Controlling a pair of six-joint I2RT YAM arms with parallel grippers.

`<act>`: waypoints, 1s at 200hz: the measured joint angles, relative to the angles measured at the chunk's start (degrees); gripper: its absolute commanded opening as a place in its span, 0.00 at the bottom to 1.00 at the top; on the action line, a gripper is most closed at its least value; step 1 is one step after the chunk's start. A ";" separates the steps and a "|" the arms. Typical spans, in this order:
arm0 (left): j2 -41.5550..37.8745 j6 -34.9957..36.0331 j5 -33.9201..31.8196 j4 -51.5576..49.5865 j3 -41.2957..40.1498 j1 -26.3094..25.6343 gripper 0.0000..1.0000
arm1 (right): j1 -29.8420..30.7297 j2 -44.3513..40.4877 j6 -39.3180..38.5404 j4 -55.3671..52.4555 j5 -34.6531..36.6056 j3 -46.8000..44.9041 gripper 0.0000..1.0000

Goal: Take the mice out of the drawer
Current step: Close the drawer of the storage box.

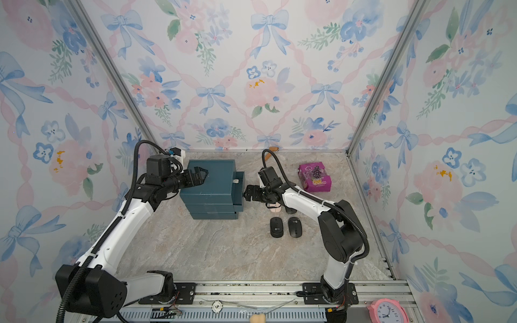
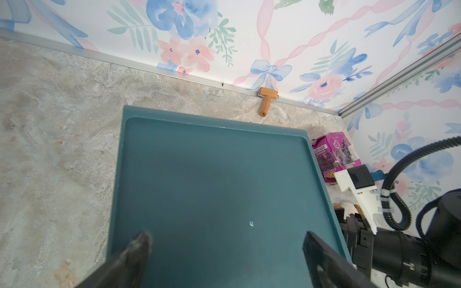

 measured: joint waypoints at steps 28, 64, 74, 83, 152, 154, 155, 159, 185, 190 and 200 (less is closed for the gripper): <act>0.00 0.00 0.00 0.00 0.00 -0.26 0.98 | 0.83 1.73 0.02 0.09 -0.24 2.21 0.96; 0.00 0.00 0.00 0.00 0.00 -0.37 0.98 | 2.21 4.11 0.02 0.13 -0.52 5.42 0.97; 0.00 0.00 0.00 0.00 0.00 -0.37 0.98 | 2.54 4.57 0.02 0.11 -0.68 6.01 0.97; 0.00 0.00 0.00 -0.02 0.00 -0.37 0.98 | 2.82 4.96 0.02 0.04 -0.66 6.54 0.97; -0.31 1.20 -4.02 -1.14 1.03 -0.37 0.98 | 3.61 6.32 0.39 -0.94 1.99 9.01 0.95; -0.35 1.31 -4.22 -1.18 1.16 -0.37 0.98 | 3.56 6.29 0.42 -0.94 2.05 9.01 0.95; -0.35 1.42 -4.42 -1.18 1.27 -0.37 0.98 | 3.52 6.29 0.44 -0.94 2.10 9.01 0.94; -0.46 1.66 -4.85 -1.25 1.64 -0.39 0.98 | 3.43 6.23 0.61 -0.92 2.21 9.01 0.94; -1.42 3.82 -8.46 -1.46 5.27 -2.16 0.98 | 1.95 4.59 2.29 -0.61 2.01 8.59 0.93; -1.55 4.39 -9.35 -1.44 6.01 -3.10 0.98 | 1.51 4.07 2.64 -0.46 1.88 8.39 0.93; -1.73 5.49 -10.71 -1.31 7.58 -5.64 0.98 | 0.57 2.78 3.39 0.04 1.57 7.87 0.93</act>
